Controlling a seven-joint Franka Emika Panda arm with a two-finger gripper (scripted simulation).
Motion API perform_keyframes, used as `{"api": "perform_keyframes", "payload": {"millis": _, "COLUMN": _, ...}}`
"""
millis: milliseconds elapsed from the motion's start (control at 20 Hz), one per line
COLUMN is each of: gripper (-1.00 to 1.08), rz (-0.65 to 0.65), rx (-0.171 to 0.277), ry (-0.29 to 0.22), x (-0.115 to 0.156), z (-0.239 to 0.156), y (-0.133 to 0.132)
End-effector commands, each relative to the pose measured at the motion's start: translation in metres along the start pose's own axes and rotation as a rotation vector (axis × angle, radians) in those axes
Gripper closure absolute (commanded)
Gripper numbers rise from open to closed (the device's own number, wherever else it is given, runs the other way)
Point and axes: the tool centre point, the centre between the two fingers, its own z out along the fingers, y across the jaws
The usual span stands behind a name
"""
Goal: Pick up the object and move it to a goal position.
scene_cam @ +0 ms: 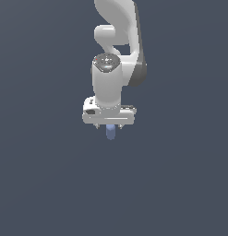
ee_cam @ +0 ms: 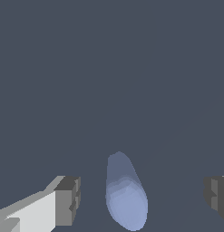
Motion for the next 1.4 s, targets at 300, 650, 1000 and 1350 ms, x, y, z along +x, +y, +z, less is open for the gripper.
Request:
{"api": "perform_keyframes", "payload": {"millis": 300, "gripper": -0.92, "rz": -0.004, "rx": 0.010, "ry": 0.005, "x": 0.003, "z": -0.009, "y": -0.004}}
{"api": "perform_keyframes", "payload": {"millis": 650, "gripper": -0.92, "rz": 0.000, "rx": 0.015, "ry": 0.008, "x": 0.005, "z": -0.014, "y": -0.006}}
{"api": "perform_keyframes", "payload": {"millis": 1000, "gripper": -0.92, "rz": -0.051, "rx": 0.014, "ry": 0.005, "x": -0.001, "z": -0.009, "y": -0.005}}
{"api": "perform_keyframes", "payload": {"millis": 1350, "gripper": -0.92, "rz": -0.167, "rx": 0.012, "ry": -0.002, "x": -0.016, "z": 0.002, "y": -0.004}}
